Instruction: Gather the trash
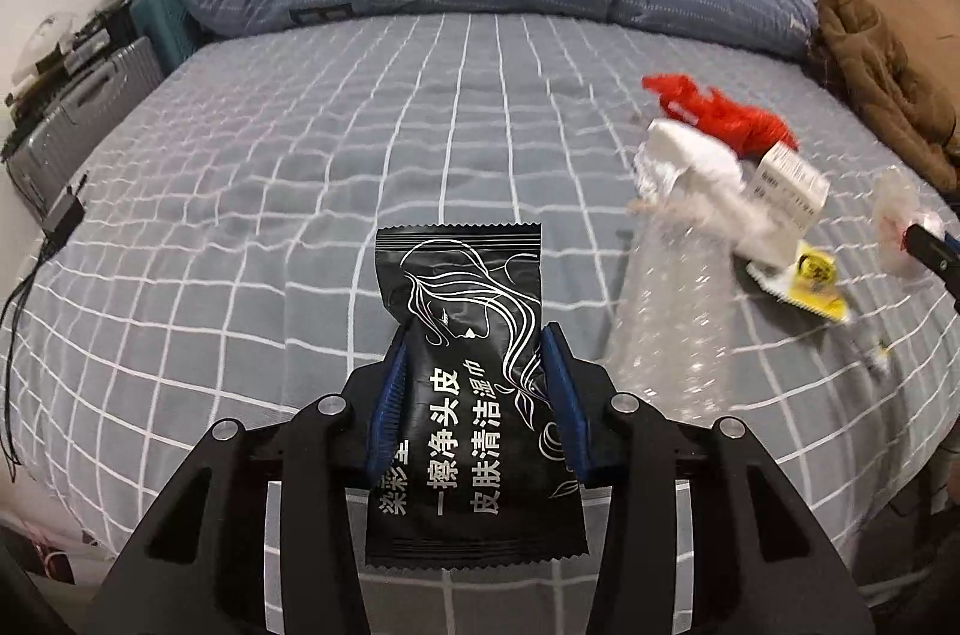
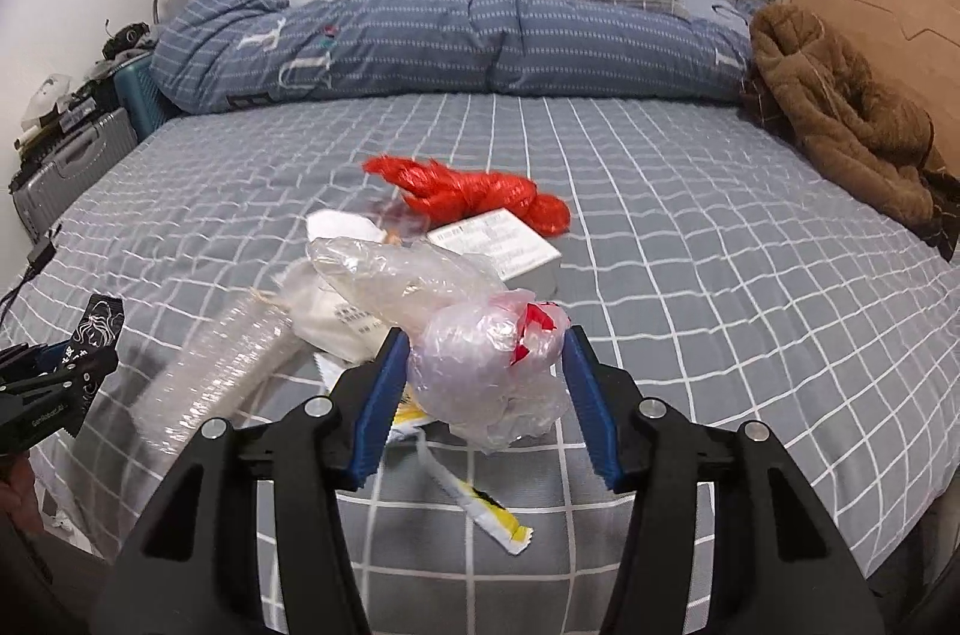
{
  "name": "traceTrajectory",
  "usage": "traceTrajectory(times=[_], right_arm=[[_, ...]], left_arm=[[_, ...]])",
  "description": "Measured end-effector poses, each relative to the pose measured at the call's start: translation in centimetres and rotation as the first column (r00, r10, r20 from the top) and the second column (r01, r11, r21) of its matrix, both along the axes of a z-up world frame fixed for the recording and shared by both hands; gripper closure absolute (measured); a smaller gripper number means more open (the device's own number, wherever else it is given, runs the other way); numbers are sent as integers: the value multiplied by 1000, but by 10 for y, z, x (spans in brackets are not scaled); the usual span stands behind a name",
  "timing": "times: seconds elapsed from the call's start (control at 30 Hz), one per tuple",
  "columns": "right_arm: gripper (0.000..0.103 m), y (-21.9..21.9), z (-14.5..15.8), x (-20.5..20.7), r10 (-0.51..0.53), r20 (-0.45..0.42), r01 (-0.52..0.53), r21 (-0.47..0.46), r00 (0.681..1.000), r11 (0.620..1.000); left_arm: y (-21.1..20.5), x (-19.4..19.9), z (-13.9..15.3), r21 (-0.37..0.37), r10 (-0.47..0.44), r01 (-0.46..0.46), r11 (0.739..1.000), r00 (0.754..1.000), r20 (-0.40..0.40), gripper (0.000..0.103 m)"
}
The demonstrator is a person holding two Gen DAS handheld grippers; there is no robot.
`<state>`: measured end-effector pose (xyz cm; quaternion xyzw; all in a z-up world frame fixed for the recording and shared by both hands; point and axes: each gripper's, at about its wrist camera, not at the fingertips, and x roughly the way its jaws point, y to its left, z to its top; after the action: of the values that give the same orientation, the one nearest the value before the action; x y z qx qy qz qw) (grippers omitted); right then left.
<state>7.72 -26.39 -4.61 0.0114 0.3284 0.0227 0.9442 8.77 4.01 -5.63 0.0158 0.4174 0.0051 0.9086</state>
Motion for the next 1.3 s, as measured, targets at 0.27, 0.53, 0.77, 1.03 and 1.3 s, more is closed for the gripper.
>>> traceTrajectory(times=[0.27, 0.53, 0.77, 1.03, 1.3], right_arm=[[52, 12, 21, -31, 26, 46, -26, -2, 999, 1000], [52, 23, 30, -69, 43, 61, -44, 12, 997, 999], [52, 33, 38, -92, 63, 77, -63, 7, 995, 998], [52, 36, 41, -115, 71, 73, -73, 25, 995, 997], [52, 37, 36, -146, 76, 57, -78, 26, 995, 997]], left_arm=[[-13, -25, 25, -20, -21, 23, 1000, 998, 61, 61], [-26, -54, 34, -19, -48, 49, 999, 995, 87, 61], [-29, -80, 33, -31, -51, 53, 998, 996, 79, 61], [-32, -104, 36, -27, -57, 59, 998, 995, 84, 61], [-33, -136, 33, -44, -54, 57, 997, 996, 66, 61]])
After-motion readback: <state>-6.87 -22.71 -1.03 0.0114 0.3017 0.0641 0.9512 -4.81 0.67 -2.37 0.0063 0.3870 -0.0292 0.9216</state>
